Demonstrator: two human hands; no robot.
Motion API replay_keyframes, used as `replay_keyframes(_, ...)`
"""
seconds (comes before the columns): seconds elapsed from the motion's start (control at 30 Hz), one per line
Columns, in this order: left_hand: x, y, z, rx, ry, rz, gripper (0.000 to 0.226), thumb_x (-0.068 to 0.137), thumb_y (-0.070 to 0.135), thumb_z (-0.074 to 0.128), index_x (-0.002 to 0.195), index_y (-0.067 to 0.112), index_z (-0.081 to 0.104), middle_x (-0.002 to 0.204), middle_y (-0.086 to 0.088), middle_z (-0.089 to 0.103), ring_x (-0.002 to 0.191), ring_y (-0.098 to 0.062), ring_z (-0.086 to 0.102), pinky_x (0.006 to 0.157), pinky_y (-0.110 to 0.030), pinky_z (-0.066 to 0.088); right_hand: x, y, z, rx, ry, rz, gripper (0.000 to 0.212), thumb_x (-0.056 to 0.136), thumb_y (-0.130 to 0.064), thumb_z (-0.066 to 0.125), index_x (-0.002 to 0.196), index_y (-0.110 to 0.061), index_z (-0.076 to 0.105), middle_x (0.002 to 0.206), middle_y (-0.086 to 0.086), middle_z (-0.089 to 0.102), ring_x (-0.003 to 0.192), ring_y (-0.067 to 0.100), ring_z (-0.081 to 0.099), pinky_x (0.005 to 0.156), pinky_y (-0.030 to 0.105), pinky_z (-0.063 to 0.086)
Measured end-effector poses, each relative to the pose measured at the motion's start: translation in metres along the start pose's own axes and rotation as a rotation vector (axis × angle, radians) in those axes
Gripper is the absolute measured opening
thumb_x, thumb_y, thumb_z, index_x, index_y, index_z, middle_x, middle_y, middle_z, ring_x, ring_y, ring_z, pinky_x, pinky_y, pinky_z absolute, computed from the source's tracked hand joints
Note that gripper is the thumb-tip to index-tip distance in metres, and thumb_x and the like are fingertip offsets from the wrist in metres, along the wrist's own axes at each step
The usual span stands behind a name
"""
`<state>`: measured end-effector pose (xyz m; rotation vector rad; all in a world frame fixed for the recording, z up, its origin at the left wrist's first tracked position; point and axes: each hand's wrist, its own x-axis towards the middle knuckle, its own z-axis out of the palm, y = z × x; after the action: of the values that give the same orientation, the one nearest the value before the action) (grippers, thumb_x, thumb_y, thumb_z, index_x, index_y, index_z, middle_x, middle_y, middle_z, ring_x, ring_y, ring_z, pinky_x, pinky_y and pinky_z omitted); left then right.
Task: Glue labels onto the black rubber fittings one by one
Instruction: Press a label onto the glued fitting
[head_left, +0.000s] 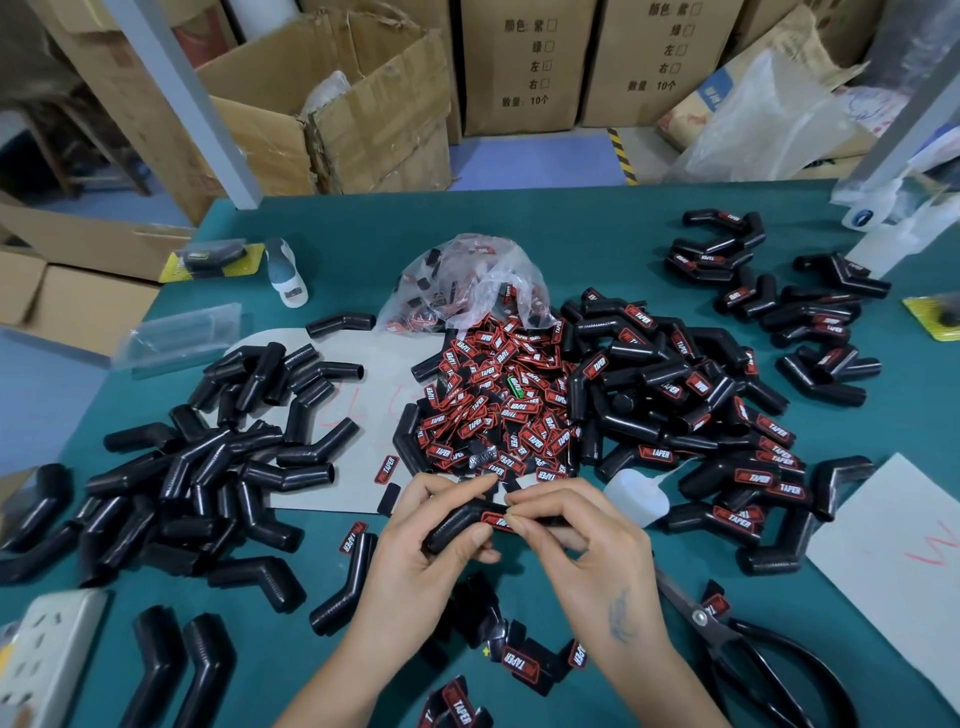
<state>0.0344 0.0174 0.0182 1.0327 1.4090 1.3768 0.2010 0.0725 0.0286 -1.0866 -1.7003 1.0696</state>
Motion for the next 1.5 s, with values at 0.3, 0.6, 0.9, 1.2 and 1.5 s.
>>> replay_keyframes(0.3,-0.0006,0.0021,0.0015,-0.026,0.008,-0.019,0.039,0.090,0.012,0.069,0.123,0.030,0.078,0.106,0.000,0.056,0.089,-0.038,0.071,0.080,-0.029,0.064,0.0007,0.0008,-0.0002,0.007,-0.002,0.010,0.013,0.088,-0.002,0.081,0.087,-0.015,0.080,0.101,-0.011,0.073,0.100,0.014,0.074,0.078,0.022,0.061)
replay_keyframes(0.6,-0.0006,0.0030,0.0023,-0.030,0.005,-0.013,0.041,0.090,0.012,0.068,0.121,0.035,0.078,0.105,0.002,0.055,0.088,-0.039,0.069,0.080,-0.028,0.063,0.0002,0.0012,-0.0003,0.016,-0.003,0.003,0.014,0.088,0.003,0.079,0.087,-0.011,0.079,0.100,-0.010,0.073,0.100,0.014,0.073,0.080,0.024,0.061)
replay_keyframes(0.9,-0.0016,0.0020,0.0030,-0.026,0.017,-0.003,0.040,0.090,0.010,0.069,0.121,0.034,0.079,0.105,0.002,0.056,0.090,-0.039,0.069,0.081,-0.029,0.063,-0.0006,0.0036,0.0002,0.001,-0.003,-0.017,0.009,0.088,-0.003,0.079,0.089,-0.012,0.080,0.101,-0.010,0.072,0.100,0.012,0.073,0.079,0.022,0.061)
replay_keyframes(1.2,-0.0024,-0.0016,0.0022,-0.033,0.038,0.005,0.039,0.091,0.010,0.070,0.123,0.032,0.079,0.106,0.001,0.057,0.088,-0.027,0.072,0.082,-0.034,0.064,-0.0006,0.0065,0.0014,-0.026,0.063,-0.137,0.009,0.087,-0.012,0.078,0.094,-0.015,0.083,0.102,-0.011,0.072,0.099,0.011,0.073,0.080,0.021,0.060)
replay_keyframes(1.5,-0.0033,-0.0020,0.0045,-0.045,0.062,0.030,0.040,0.091,0.009,0.070,0.123,0.031,0.079,0.104,0.002,0.057,0.087,-0.024,0.070,0.080,-0.036,0.065,-0.0003,0.0077,0.0044,-0.066,0.118,-0.224,0.013,0.089,-0.014,0.076,0.100,-0.014,0.084,0.103,-0.009,0.072,0.099,0.007,0.072,0.085,0.016,0.055)
